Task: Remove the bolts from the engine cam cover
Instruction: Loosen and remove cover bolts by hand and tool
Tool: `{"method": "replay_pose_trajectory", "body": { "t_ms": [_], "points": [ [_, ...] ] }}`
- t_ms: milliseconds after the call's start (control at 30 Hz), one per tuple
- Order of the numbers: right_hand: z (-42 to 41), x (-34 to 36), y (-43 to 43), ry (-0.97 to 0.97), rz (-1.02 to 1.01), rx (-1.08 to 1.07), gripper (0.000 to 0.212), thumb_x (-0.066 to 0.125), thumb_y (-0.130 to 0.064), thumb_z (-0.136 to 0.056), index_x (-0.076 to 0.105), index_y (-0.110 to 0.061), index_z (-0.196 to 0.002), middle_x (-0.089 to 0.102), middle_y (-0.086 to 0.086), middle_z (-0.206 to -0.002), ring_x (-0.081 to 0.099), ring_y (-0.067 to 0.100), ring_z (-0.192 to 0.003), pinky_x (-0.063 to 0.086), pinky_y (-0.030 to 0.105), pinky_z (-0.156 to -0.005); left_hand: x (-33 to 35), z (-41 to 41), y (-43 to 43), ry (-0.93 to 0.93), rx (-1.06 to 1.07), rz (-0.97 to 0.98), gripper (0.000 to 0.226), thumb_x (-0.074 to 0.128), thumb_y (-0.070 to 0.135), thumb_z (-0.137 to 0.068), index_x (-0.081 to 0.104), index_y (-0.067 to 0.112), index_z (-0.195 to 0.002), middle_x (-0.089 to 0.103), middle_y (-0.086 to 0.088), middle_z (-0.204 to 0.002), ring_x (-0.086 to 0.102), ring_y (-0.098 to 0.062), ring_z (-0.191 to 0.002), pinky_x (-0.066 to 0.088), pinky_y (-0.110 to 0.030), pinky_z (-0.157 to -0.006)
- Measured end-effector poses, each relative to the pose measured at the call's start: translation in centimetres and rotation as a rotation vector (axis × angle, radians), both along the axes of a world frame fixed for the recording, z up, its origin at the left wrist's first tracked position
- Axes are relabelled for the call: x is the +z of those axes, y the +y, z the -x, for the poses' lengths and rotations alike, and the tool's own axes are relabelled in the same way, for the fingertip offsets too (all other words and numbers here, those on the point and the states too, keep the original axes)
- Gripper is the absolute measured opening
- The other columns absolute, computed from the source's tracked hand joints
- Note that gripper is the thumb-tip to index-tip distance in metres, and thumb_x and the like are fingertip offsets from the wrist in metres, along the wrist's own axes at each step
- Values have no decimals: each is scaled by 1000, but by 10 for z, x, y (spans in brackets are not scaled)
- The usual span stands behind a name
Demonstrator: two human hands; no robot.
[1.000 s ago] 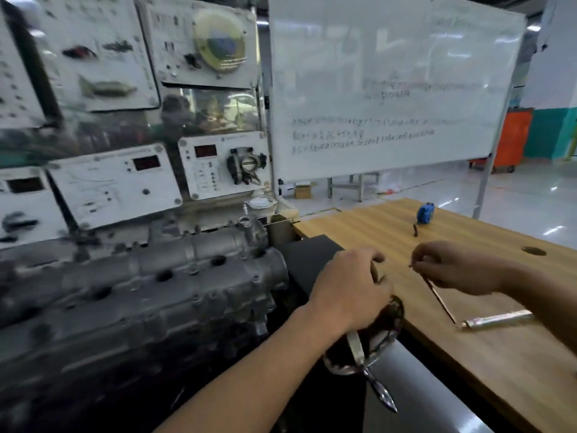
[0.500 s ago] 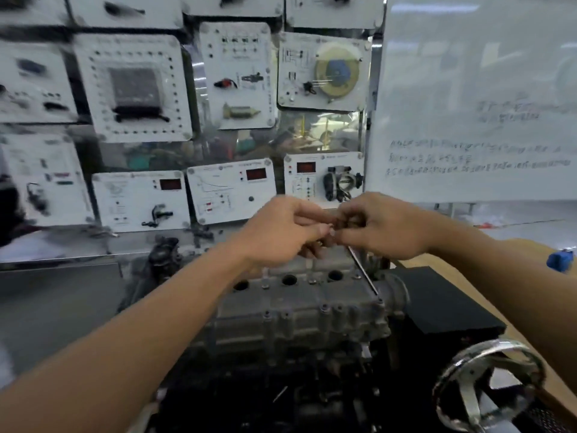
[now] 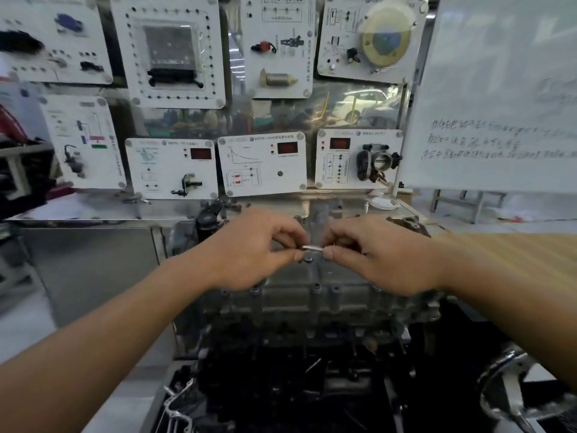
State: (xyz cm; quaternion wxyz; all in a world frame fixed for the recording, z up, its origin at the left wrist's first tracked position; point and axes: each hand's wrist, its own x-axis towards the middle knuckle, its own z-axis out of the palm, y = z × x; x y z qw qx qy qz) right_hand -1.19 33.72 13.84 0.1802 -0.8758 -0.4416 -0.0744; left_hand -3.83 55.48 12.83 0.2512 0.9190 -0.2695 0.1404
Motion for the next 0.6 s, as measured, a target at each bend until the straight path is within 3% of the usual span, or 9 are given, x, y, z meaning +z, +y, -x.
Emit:
{"method": "replay_pose_trajectory", "body": {
  "t_ms": [67,300,467,600],
  "points": [
    [11,-5,10,-7,-35,16,21,52,-27,-101,59,-19,-83,51,-14,-59,47,2,-56,36,15,-55,5,10,10,-16,-6,-58,7,71,20,-88,74,22,-95,72,18,-87,64,11,-87,49,-12,-84],
    [45,-15,71,-64,-95,-30,44,50,-25,-101,46,-18,-58,45,-5,-51,41,12,-46,34,25,-47,13,41,63,-104,89,-163,12,75,21,-85,78,27,-94,58,32,-75,54,20,-82,34,3,-72],
    [63,-33,101,4,-111,-119,43,47,-23,-101,43,-23,-57,48,-2,-54,48,19,-47,40,34,-48,4,43,80,-60,127,-276,16,71,26,-89,76,30,-104,51,35,-81,48,25,-82,33,1,-71],
    [67,-28,98,-34,-114,-209,42,47,-23,-100,47,-18,-57,52,3,-55,52,20,-49,41,31,-46,0,37,74,-81,94,-188,17,69,20,-90,76,25,-105,59,28,-80,51,24,-77,33,5,-71]
  ]
}}
